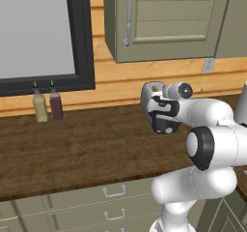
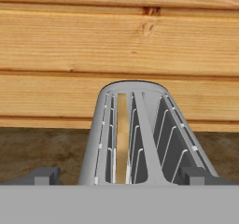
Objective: Start the toaster. Once the lever pops up, take the bread to the plate on the dining counter.
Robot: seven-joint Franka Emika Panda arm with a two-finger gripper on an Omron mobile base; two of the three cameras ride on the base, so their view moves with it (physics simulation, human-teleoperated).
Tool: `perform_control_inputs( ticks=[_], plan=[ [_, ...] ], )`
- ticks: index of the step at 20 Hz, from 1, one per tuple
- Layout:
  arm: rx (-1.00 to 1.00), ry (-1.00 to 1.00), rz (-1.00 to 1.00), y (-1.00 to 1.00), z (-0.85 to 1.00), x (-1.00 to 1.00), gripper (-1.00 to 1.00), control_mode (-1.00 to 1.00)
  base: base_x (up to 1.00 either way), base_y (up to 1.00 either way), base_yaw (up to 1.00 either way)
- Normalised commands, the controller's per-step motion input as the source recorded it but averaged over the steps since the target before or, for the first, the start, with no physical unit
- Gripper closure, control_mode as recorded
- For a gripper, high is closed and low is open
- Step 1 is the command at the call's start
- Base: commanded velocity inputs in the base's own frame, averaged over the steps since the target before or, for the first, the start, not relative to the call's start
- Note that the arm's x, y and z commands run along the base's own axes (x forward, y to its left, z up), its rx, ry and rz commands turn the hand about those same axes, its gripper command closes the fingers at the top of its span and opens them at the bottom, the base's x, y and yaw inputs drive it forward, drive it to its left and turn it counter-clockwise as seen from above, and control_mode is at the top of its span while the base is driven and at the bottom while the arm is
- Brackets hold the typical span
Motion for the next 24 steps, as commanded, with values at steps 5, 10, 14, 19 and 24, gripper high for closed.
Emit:
perform_control_inputs(
  ticks=[5, 10, 14, 19, 24],
  plan=[
    [0.0, 0.0, 0.0, 0.0, 0.0, 0.0, -1.0, -1.0, 0.0, 0.0, 0.0],
    [0.0, 0.0, 0.0, 0.0, 0.0, 0.0, -1.0, -1.0, 0.0, 0.0, 0.0],
    [0.0, 0.0, 0.0, 0.0, 0.0, 0.0, -1.0, -1.0, 0.0, 0.0, 0.0],
    [0.0, 0.0, 0.0, 0.0, 0.0, 0.0, -1.0, -1.0, 0.0, 0.0, 0.0],
    [0.0, 0.0, 0.0, 0.0, 0.0, 0.0, -1.0, -1.0, 0.0, 0.0, 0.0]
  ],
)
